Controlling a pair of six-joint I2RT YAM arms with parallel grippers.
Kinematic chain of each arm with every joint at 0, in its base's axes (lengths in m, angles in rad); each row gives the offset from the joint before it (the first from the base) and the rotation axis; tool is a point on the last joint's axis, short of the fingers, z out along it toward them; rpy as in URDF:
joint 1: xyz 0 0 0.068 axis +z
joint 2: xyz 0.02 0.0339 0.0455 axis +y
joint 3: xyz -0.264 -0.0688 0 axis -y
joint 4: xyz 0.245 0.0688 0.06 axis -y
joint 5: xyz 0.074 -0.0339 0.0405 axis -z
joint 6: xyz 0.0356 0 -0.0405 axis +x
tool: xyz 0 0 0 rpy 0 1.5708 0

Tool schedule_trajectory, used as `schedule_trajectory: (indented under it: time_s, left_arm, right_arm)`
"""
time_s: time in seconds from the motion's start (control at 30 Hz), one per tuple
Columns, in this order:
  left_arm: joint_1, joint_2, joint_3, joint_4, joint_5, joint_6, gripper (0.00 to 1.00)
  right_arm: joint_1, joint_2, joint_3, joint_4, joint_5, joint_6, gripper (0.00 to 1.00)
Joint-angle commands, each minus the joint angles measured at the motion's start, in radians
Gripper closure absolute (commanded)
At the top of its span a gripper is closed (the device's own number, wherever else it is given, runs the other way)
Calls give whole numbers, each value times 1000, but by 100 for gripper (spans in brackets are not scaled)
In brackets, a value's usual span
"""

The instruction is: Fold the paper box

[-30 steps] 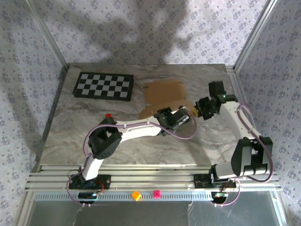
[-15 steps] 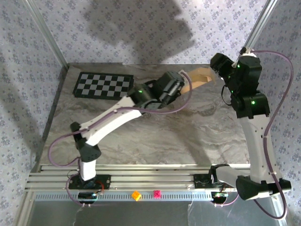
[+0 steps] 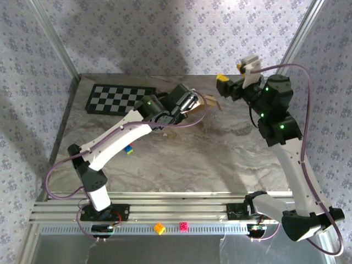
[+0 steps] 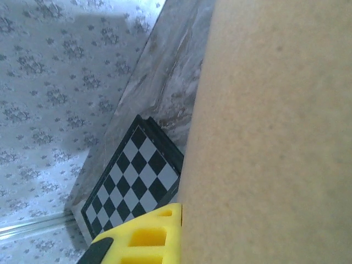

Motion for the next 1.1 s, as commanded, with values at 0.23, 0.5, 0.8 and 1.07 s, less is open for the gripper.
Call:
schedule_trajectory:
  time_s: [0.23, 0.5, 0.8, 1.07]
  left_arm:
    - [51, -71, -17, 15, 121, 70, 100]
    - [51, -78, -51, 30, 150, 79, 100]
    - [54, -113, -92, 54, 157, 75, 100]
    - [55, -242, -145, 291, 138, 8, 53]
  right_arm:
    - [218, -145, -147, -153, 103, -564, 19]
    - [332, -13, -126, -130, 201, -769, 24]
    - [336, 39, -121, -97, 194, -780, 59]
    - [318, 94, -40, -126, 200, -714, 100]
